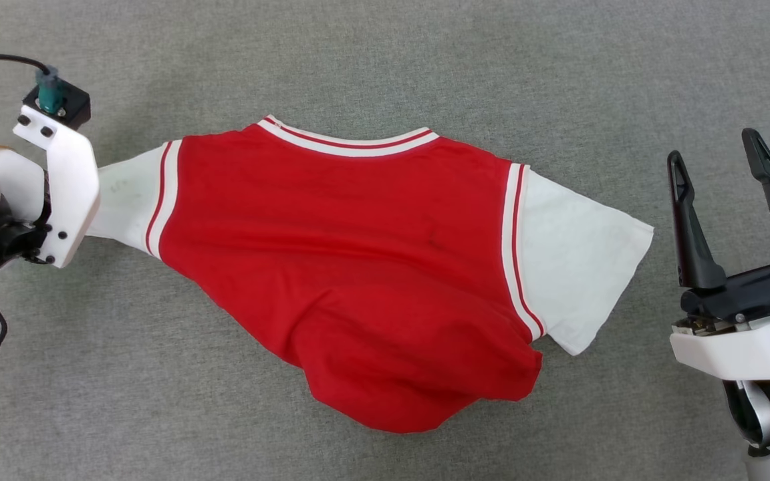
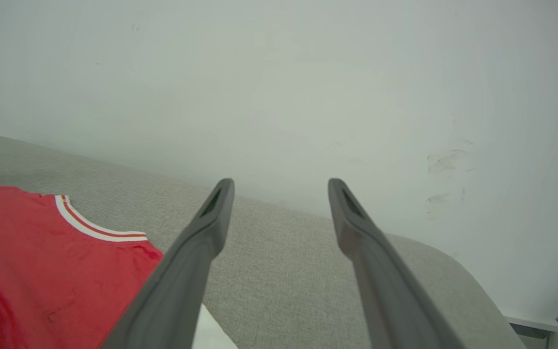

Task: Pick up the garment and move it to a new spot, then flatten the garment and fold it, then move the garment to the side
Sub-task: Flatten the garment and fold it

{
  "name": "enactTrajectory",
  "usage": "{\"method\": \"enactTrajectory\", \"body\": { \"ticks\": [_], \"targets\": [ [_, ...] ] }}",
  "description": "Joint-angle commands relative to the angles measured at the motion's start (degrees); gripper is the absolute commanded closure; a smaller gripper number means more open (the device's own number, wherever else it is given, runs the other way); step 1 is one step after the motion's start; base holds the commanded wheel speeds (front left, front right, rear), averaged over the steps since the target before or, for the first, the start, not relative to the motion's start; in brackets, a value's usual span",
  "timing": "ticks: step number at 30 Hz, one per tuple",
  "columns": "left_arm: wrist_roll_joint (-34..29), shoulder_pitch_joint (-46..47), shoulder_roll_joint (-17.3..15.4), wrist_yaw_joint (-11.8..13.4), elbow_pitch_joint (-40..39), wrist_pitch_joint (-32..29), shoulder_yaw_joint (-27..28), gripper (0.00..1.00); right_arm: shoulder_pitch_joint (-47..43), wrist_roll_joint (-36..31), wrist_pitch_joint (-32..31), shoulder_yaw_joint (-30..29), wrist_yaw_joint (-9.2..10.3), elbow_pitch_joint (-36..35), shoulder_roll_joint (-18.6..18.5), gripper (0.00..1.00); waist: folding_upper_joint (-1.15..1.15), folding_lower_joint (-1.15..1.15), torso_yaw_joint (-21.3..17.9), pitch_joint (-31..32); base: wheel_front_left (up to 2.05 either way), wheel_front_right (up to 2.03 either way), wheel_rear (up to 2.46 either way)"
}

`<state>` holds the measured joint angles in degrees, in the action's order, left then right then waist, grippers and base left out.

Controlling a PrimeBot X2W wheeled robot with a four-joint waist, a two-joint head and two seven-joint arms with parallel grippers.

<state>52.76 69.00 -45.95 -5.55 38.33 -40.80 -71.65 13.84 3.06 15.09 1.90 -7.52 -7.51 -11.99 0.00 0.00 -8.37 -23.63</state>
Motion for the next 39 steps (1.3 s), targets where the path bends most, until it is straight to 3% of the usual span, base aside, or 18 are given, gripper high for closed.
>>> {"method": "enactTrajectory", "body": {
  "ticks": [1, 3, 4, 10, 14, 20, 27, 37, 38, 39],
  "targets": [
    [0.2, -1.8, 0.4, 0.1, 0.9, 0.6, -0.1, 1.0, -0.2, 0.0, 0.1, 0.0, 0.06, 0.0, -0.2, 0.0, 0.0, 0.0, 0.1, 0.1, 0.0, 0.0, 0.0],
    [0.2, -2.3, 1.5, 0.2, 2.0, 2.7, 0.1, 1.0, -0.3, -0.1, 0.1, 0.0, 0.06, 0.4, -0.2, 0.0, 0.0, 0.0, 0.5, 0.6, 0.0, 0.0, 0.0],
    [-0.5, -2.2, 2.0, 0.3, 2.3, 4.2, 0.2, 0.0, -0.4, -0.2, 0.1, 0.0, 0.06, 0.6, -0.2, 0.0, 0.0, 0.0, 0.7, 1.0, 0.0, 0.0, 0.0],
    [-3.4, 1.9, 4.4, -0.7, 2.5, 10.1, 0.2, 0.0, -1.6, 0.1, 0.1, -0.2, 0.06, 1.3, -0.3, 0.0, 0.0, 0.0, 1.8, 4.3, 0.0, 0.0, 0.0],
    [-4.9, 4.8, 5.7, -1.3, -0.2, 10.8, -0.2, 0.0, -2.7, 0.2, 0.1, -0.4, 0.06, 1.4, -0.3, 0.0, 0.0, 0.0, 2.3, 6.0, 0.0, 0.0, 0.0],
    [-0.6, 5.2, 6.9, -1.8, -8.2, 3.9, -1.0, 0.0, -3.5, 0.6, 0.1, -0.9, 0.06, 1.0, -0.5, 0.0, 0.0, 0.0, 2.5, 7.4, 0.0, 0.0, 0.0],
    [4.3, 1.3, 5.1, -1.8, -17.7, -7.1, -1.6, 0.0, -2.6, 0.9, 0.1, -0.6, 0.06, 0.4, 0.0, 0.0, 0.0, 0.0, 1.4, 5.6, 0.0, 0.0, 0.0],
    [3.3, -8.1, 5.0, -1.8, -13.2, -11.0, -2.3, 0.0, -0.9, 0.9, 0.1, -0.2, 0.06, 0.8, 0.9, 0.0, 0.0, 0.0, -0.6, 2.6, 0.0, 0.0, 0.0],
    [2.9, -8.9, 5.1, -1.8, -13.0, -11.1, -2.5, 0.26, -0.8, 0.9, 0.1, -0.1, 0.06, 0.9, 0.9, 0.0, 0.0, 0.0, -0.7, 2.5, 0.0, 0.0, 0.0],
    [3.2, -9.5, 5.2, -1.8, -12.5, -10.5, -2.6, 1.0, -0.7, 0.8, 0.1, -0.1, 0.06, 1.0, 1.0, 0.0, 0.0, 0.0, -0.8, 2.6, 0.0, 0.0, 0.0]
  ]
}}
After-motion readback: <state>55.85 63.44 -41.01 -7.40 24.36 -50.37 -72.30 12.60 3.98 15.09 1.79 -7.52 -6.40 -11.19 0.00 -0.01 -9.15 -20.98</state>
